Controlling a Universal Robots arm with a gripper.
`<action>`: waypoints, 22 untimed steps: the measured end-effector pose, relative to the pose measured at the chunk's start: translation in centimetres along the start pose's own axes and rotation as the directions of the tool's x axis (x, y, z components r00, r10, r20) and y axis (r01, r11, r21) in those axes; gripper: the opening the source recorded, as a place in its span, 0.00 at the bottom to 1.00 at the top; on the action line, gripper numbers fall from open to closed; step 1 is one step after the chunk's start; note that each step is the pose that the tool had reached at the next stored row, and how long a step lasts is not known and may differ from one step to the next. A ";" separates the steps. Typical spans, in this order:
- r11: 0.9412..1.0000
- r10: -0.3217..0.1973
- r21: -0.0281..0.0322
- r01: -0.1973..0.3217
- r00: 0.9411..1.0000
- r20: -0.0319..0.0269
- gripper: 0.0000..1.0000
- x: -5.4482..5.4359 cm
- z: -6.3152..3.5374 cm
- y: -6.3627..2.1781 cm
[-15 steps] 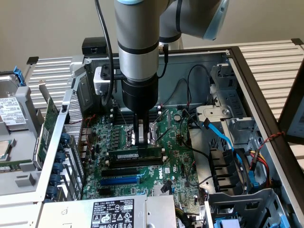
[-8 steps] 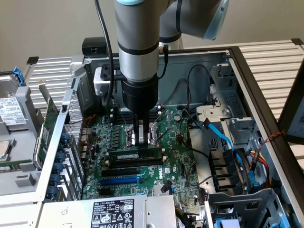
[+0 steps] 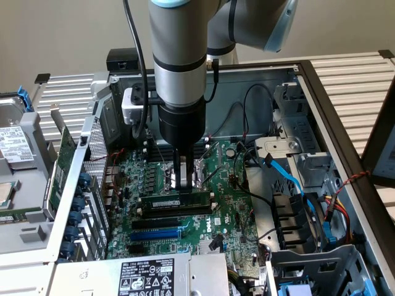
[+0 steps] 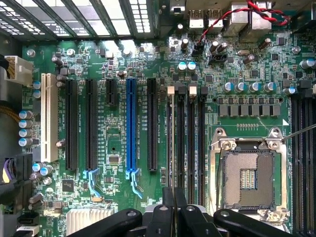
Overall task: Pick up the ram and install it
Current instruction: 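Insert the ram into the slot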
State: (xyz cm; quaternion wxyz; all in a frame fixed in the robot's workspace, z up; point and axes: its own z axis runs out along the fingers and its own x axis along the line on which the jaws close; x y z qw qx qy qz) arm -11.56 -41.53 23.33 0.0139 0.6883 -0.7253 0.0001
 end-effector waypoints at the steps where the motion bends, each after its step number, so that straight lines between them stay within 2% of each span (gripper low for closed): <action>1: 1.000 0.000 0.000 0.000 1.000 0.000 0.13 0.0 0.00 0.00; 22: 1.000 0.000 0.002 0.000 1.000 0.000 0.13 0.0 0.17 0.05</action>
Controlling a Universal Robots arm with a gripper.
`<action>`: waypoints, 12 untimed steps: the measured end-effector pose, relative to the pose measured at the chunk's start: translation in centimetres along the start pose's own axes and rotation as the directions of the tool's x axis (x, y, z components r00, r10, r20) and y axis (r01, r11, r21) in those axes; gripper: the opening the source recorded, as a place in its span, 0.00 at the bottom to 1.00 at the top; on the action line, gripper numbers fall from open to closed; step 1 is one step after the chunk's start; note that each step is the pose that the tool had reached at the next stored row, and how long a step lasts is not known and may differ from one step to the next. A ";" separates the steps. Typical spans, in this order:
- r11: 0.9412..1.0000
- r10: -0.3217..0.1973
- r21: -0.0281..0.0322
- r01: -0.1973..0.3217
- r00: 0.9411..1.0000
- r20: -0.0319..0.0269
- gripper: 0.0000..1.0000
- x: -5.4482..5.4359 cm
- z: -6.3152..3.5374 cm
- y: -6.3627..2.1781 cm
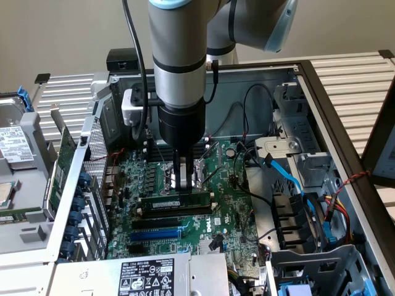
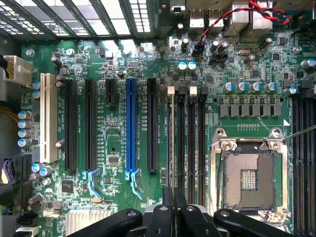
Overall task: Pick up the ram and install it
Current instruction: 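Insert the ram into the slot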
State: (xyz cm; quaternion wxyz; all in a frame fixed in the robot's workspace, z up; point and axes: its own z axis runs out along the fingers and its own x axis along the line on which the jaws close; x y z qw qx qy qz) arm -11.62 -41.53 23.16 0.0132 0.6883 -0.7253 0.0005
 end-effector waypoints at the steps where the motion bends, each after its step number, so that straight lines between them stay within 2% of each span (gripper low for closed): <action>1: 1.000 0.000 0.000 0.000 1.000 0.000 0.13 0.0 0.03 0.00; 12: 1.000 -0.005 0.004 0.005 1.000 0.000 0.13 -0.1 0.12 0.12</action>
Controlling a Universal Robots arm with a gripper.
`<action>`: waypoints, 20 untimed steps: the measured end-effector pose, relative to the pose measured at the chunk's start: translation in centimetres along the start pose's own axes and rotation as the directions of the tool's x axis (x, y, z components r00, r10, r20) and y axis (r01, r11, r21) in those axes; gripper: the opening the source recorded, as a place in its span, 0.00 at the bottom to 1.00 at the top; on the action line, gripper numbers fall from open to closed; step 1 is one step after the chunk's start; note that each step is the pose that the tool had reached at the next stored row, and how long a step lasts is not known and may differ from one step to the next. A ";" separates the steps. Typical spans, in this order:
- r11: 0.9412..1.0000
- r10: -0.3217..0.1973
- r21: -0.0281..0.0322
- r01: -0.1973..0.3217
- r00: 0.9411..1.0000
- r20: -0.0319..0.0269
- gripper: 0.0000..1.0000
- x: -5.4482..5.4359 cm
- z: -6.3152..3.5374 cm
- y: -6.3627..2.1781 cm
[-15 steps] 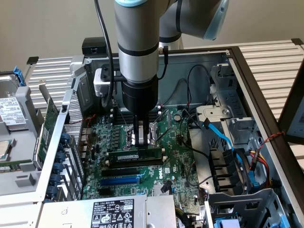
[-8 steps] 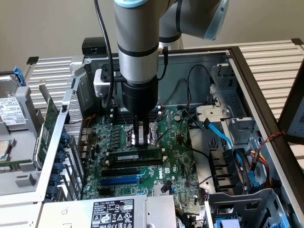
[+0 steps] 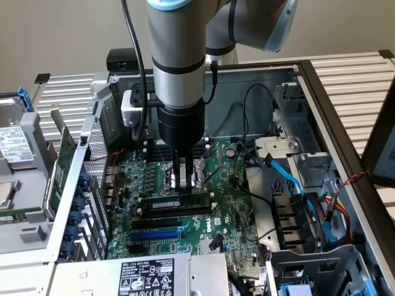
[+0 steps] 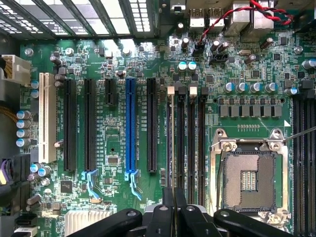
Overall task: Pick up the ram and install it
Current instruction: 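Insert the ram into the slot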
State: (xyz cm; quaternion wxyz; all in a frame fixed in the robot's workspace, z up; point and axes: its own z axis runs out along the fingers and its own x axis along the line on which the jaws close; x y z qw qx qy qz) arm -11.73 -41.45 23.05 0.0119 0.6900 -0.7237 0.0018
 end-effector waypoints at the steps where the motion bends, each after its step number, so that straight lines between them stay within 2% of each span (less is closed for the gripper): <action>1: 1.000 -0.001 0.001 0.001 1.000 0.000 0.13 0.0 0.01 0.01; 5: 1.000 -0.003 0.002 0.003 1.000 0.000 0.13 0.0 0.06 0.03; 6: 1.000 -0.003 0.002 0.003 1.000 -0.002 0.13 0.0 0.06 0.02; 20: 1.000 -0.003 0.010 0.003 1.000 -0.003 0.13 0.0 0.32 0.21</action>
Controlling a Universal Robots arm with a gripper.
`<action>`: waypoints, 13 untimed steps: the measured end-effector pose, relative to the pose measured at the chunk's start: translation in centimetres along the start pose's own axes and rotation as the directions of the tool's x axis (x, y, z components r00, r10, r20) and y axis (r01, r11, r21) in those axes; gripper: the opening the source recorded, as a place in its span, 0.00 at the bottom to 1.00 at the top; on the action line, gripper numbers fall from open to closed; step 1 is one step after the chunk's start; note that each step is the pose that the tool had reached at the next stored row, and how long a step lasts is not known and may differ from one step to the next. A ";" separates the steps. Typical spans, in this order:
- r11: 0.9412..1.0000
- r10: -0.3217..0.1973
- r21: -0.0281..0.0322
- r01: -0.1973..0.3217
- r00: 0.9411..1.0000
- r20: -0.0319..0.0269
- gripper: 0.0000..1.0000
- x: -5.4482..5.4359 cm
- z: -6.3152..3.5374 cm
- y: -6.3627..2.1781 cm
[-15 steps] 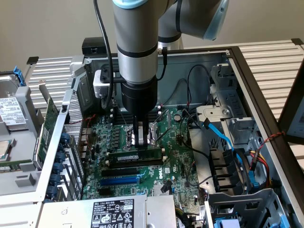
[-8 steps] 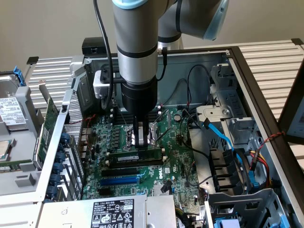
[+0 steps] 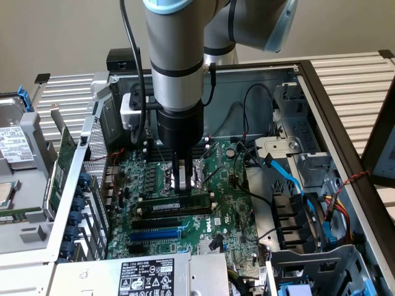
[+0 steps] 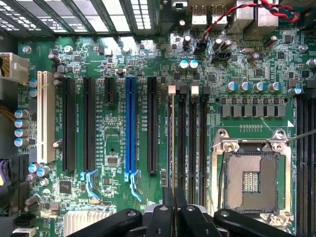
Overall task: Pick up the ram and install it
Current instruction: 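Insert the ram into the slot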
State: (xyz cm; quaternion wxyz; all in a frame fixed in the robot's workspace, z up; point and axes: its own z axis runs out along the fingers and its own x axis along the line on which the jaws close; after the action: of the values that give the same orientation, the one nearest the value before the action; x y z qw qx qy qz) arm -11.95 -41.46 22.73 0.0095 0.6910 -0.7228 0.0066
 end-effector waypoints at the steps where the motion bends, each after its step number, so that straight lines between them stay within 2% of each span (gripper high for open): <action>1: 1.000 0.000 0.000 0.000 1.000 0.000 0.13 0.0 0.02 0.02; 6: 1.000 0.000 0.000 0.000 1.000 0.000 0.13 0.0 0.09 0.08; 7: 1.000 0.000 0.001 0.000 1.000 0.000 0.14 0.0 0.09 0.08; 8: 1.000 0.000 0.001 0.000 1.000 0.000 0.20 0.0 0.10 0.09; 10: 1.000 0.000 0.001 0.000 1.000 0.000 0.20 0.0 0.07 0.12; 11: 1.000 0.000 0.001 0.000 1.000 0.000 0.27 0.0 0.01 0.13; 13: 1.000 0.000 -0.001 0.000 1.000 0.000 0.27 0.0 -0.18 0.15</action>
State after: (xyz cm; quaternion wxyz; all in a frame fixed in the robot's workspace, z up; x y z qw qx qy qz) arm -12.10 -41.45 22.91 0.0099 0.6909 -0.7228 0.0062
